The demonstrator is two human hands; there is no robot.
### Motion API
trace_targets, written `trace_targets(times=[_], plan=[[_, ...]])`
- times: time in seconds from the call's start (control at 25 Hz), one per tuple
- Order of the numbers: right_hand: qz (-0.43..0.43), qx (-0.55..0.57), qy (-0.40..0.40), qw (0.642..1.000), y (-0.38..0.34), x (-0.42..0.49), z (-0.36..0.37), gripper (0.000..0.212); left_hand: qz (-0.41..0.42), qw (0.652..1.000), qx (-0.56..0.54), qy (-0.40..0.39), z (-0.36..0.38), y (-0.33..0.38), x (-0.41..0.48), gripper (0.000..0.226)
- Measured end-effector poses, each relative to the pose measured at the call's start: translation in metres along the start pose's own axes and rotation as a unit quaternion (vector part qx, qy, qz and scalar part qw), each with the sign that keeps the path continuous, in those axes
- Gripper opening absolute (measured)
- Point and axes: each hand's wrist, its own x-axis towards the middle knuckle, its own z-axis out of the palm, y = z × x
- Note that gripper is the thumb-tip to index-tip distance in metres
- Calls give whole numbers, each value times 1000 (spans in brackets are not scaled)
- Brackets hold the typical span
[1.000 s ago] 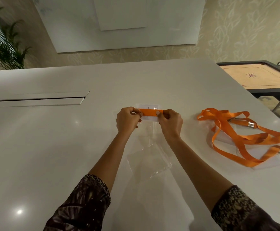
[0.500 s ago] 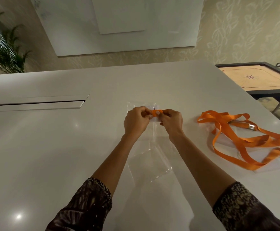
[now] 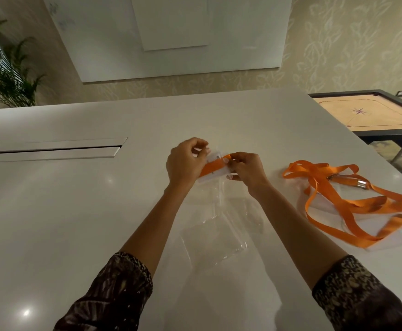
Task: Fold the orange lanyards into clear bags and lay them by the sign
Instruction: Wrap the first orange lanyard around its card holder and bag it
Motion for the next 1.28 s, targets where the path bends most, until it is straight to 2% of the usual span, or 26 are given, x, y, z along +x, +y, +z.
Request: trace_targets(times=[0.08,0.16,0.24,0.32,0.44,0.56,0.84,1.08,1.28], plan=[[-43,-62,-14,997,-6,3,0,9,-13,998,30,-51,-4,-6,9,36],[-84,-134,-21,987,-12,4,0,13,-77,986,-18,-149,-6,-11,15,50],[-111,-173,-32,978,-18,5,2,18,-122,967,-99,-202,-6,-16,17,46],[-136,-204,-51,968,-21,7,3,17,-137,949,-177,-222,-7,-23,16,37],[-165,-244,-87,952,-25,8,4,8,-153,925,-263,-230,-8,-26,14,20],[-169,-261,-108,944,-26,10,5,5,-179,921,-276,-210,-5,-27,12,15],[-175,-308,-175,919,-38,11,5,15,-220,894,-349,-177,-7,-34,4,11],[-218,-358,-135,898,-40,10,10,19,-206,899,-340,-183,-10,-37,8,18],[-239,-393,-155,874,-40,11,16,21,-210,898,-346,-170,-11,-39,10,12]])
